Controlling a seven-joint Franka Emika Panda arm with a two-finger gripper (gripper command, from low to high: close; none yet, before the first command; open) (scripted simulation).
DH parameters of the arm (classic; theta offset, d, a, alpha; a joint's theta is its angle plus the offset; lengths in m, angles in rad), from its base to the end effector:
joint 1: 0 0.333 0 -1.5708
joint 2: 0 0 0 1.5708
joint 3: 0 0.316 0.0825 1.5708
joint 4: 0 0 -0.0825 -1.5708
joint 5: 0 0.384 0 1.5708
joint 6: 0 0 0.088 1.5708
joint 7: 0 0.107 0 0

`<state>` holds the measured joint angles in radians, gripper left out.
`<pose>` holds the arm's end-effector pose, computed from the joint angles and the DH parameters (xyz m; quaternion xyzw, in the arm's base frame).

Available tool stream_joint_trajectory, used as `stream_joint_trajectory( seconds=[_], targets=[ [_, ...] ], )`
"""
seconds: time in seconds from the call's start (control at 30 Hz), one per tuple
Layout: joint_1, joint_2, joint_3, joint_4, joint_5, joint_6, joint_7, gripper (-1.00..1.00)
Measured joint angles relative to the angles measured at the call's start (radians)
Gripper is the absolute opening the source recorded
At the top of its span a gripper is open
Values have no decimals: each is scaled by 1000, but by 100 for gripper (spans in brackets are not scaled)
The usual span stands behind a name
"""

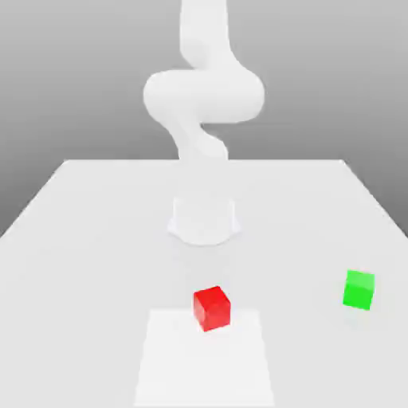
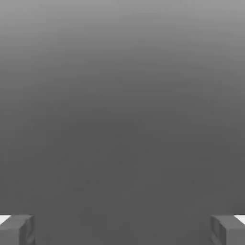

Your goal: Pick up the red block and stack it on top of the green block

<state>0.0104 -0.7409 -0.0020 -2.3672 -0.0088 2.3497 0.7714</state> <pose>0.3724 0.0028 0.6610 -0.8687 0.3466 -0.3286 0.1315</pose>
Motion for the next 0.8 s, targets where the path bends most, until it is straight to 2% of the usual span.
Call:
stream_joint_trajectory(
  seconds=[0.53, 0.6, 0.77, 0.8],
  targets=[
    [86, 509, -66, -528, -29, 410, -270, 0],
    [94, 651, -67, -561, -10, 519, -313, 0],
    [74, 871, -29, -553, 49, 701, -367, 0],
    [69, 901, -21, -549, 57, 727, -373, -100]
  ],
)
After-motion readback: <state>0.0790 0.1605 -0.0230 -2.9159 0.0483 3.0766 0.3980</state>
